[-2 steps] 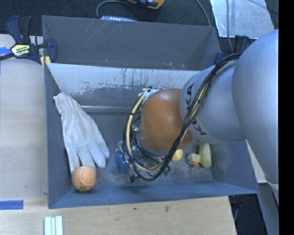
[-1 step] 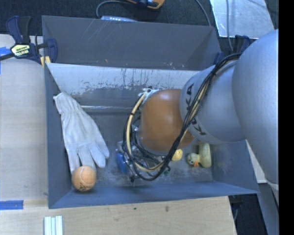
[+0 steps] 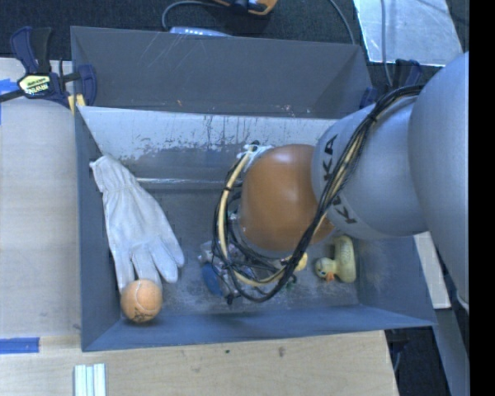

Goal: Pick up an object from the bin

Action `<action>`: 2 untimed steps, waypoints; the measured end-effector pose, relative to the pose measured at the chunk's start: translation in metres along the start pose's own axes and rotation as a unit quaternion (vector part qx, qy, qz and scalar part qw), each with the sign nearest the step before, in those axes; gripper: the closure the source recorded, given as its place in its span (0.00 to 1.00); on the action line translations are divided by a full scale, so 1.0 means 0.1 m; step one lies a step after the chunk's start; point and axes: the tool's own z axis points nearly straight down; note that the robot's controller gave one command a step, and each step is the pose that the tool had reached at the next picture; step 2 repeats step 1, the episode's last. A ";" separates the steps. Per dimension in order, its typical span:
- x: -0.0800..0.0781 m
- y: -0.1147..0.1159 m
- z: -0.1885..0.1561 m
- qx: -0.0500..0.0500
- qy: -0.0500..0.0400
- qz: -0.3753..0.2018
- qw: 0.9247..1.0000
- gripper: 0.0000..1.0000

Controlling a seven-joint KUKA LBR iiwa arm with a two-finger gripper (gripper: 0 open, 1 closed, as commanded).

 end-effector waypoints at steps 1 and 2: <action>-0.07 -0.02 -1.30 0.000 -0.004 0.037 0.999 1.00; -0.07 -0.02 -1.30 0.000 -0.004 0.037 0.999 1.00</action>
Offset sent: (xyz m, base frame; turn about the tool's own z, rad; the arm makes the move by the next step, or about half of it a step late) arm 0.0000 0.0000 0.0000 0.0000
